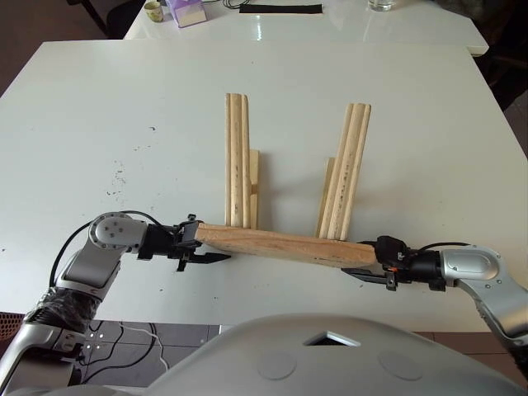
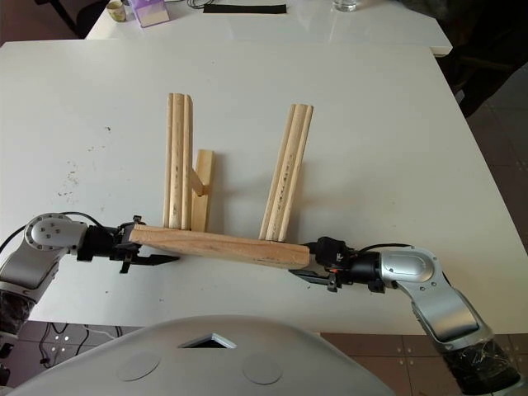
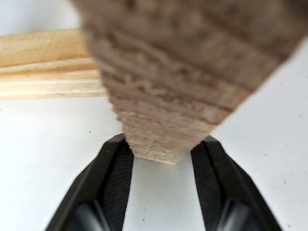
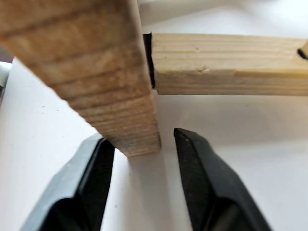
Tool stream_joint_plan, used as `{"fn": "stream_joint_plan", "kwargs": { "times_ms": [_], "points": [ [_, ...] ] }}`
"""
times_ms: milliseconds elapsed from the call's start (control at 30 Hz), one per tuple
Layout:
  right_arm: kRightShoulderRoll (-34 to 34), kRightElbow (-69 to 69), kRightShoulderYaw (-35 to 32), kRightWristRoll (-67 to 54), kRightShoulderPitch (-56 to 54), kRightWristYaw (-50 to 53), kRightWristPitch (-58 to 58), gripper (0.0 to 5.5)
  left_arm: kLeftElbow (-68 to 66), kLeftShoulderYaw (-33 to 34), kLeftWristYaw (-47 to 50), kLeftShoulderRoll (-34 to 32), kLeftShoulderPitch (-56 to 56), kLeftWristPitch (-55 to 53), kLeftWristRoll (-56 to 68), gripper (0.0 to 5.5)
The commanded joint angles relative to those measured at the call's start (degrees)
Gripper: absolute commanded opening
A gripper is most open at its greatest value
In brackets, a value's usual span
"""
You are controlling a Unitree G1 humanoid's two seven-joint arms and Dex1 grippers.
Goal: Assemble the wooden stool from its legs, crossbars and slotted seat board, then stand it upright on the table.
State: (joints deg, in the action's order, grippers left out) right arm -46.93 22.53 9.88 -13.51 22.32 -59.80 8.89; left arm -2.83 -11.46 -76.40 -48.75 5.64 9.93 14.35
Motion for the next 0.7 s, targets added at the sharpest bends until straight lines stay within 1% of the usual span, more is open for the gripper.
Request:
{"fn": "stream_joint_plan", "kwargs": {
  "times_ms": [33, 167, 233, 433, 533, 600, 633, 700],
  "points": [
    [-0.36, 0.61, 0.2, 0.37, 0.83, 0.29, 0.03, 1.39, -0.88, -0.97, -1.46, -1.01, 0.32, -0.18, -1.69, 1.34],
    [-0.49, 1.49, -0.33, -0.31, 1.59, 0.78, 0.6, 1.38, 0.61, -0.18, -1.45, -0.92, 0.25, -1.19, -0.32, 1.34],
    [-0.24, 3.62, -1.88, -3.11, 2.21, 1.52, 3.51, 1.38, 2.54, 0.71, -0.88, -0.96, 0.1, -2.72, 0.82, 1.34],
    [-1.41, 16.23, -13.41, -21.1, 5.55, 4.32, 19.44, 1.38, 17.94, 6.35, -1.32, -6.05, 2.1, -16.21, 10.28, 1.34],
    [-1.93, 22.16, -20.61, -34.36, 5.27, 8.32, 27.58, 1.38, 27.19, 11.81, 1.58, -9.31, 0.69, -32.33, 22.8, 1.34],
    [-3.11, 23.37, -25.99, -48.63, 3.85, 14.69, 31.5, 1.38, 29.87, 15.28, 6.06, -9.66, -3.16, -42.6, 31.4, 1.34],
    [-4.45, 23.21, -28.0, -55.12, 3.09, 17.2, 32.58, 1.38, 30.65, 16.54, 7.83, -10.09, -5.02, -46.59, 34.04, 1.34],
    [-8.19, 22.41, -31.17, -67.03, 2.51, 20.85, 32.84, 1.38, 31.39, 18.55, 8.44, -12.33, -8.3, -52.84, 39.34, 1.34]
  ]
}}
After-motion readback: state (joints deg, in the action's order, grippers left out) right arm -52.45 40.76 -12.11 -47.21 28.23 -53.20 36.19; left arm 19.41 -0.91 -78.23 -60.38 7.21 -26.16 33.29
